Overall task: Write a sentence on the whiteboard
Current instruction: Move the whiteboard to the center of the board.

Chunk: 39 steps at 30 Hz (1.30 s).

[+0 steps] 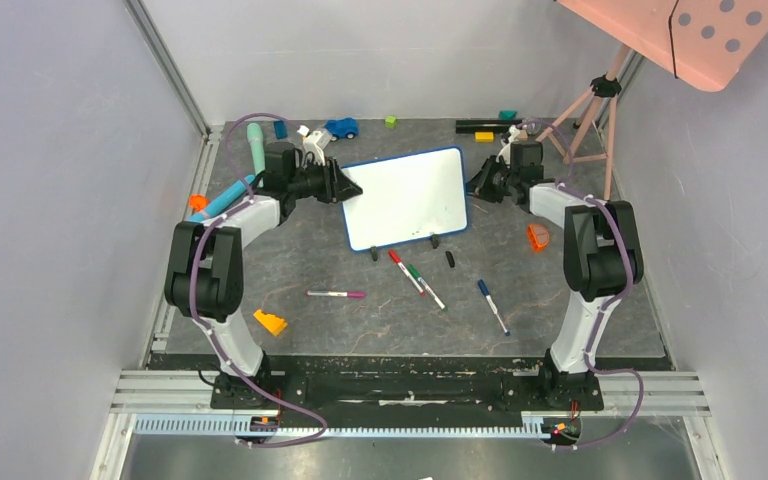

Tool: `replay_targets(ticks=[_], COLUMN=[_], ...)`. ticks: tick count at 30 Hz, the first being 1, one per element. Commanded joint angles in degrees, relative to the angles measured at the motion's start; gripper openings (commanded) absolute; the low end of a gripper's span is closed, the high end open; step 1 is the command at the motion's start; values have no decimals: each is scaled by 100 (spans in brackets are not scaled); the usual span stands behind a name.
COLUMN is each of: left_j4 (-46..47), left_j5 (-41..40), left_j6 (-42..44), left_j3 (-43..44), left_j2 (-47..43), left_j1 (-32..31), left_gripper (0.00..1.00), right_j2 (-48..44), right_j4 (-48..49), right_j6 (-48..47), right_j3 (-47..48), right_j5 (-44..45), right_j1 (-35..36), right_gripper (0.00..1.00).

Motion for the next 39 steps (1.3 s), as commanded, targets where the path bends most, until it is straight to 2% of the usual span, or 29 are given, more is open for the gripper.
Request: replay_targets(ticks=[1, 5, 8, 15, 20, 29, 39], left_j4=[-15, -15, -68, 13, 40, 571, 627], left_j5=[29, -91, -223, -625, -606, -296, -299], left_j6=[55, 30, -30, -123, -107, -527, -671], left_j3=[-41, -171, -209, -449, -511, -770, -567], left_j2=[-172, -319, -371, -588, -752, -628, -409], left_j1=[-50, -7, 3, 89, 152, 143, -73], left_gripper=[44, 46, 59, 71, 75, 73, 73], right_j2=[-226, -206, -209, -271, -353, -544, -783], right_j4=[-125, -154, -194, -161, -197, -200, -193], right_j6=[-29, 13, 2, 109, 42, -117, -215], right_j3=[79, 150, 144, 80, 69, -32, -251], right_j5=[-192, -172, -63, 181, 277, 297, 330], right_j1=[367, 455, 513, 514, 373, 86, -65], right_gripper=[0, 0, 0, 0, 0, 0, 0])
